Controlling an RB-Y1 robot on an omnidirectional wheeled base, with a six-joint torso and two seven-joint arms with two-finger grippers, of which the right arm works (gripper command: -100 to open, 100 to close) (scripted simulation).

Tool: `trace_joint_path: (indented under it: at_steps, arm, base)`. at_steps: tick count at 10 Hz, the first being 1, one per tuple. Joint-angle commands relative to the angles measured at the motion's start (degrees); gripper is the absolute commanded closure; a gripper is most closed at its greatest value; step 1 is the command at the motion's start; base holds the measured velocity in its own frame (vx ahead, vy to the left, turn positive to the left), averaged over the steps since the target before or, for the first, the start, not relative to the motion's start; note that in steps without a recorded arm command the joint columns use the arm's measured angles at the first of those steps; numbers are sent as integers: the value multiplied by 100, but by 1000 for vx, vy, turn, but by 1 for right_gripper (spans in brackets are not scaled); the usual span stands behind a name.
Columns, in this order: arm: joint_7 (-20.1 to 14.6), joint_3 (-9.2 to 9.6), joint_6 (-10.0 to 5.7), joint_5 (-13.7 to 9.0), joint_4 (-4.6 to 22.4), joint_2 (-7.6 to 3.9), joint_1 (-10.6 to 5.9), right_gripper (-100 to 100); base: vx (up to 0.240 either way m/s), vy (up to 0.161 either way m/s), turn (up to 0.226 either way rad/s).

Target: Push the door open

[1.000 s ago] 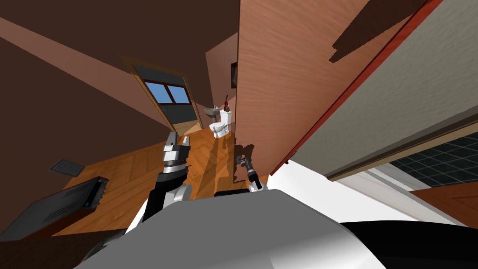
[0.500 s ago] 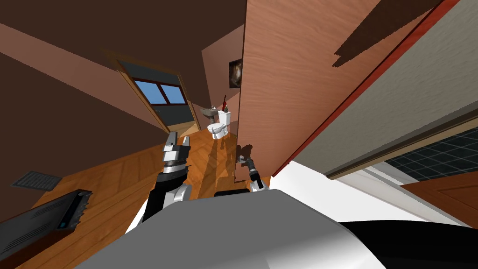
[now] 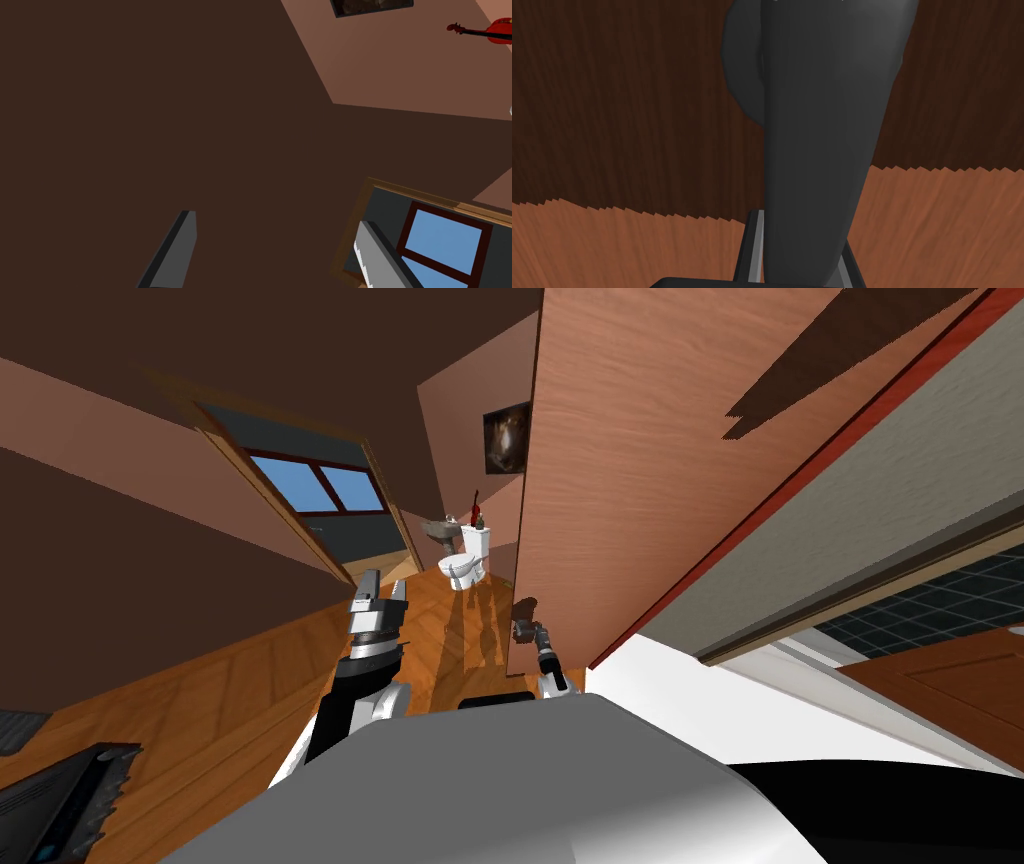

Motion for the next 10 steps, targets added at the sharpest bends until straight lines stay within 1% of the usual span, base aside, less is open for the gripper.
trace_joint_path:
  at_steps: [1, 6, 7, 8, 10]
  arm:
    - [20, -119, -81, -48, 91, 22, -79, 100]
    - [82, -318, -91, -124, 126, 109, -104, 100]
    - [79, -369, -89, -144, 126, 28, -78, 100]
    - [111, -477, -95, -198, 122, -35, -82, 100]
    - [137, -547, -98, -237, 128, -54, -86, 100]
  base:
    - [135, 140, -87]
    - [142, 121, -56]
    - [51, 30, -49]
    - [114, 36, -53]
    - [174, 78, -50]
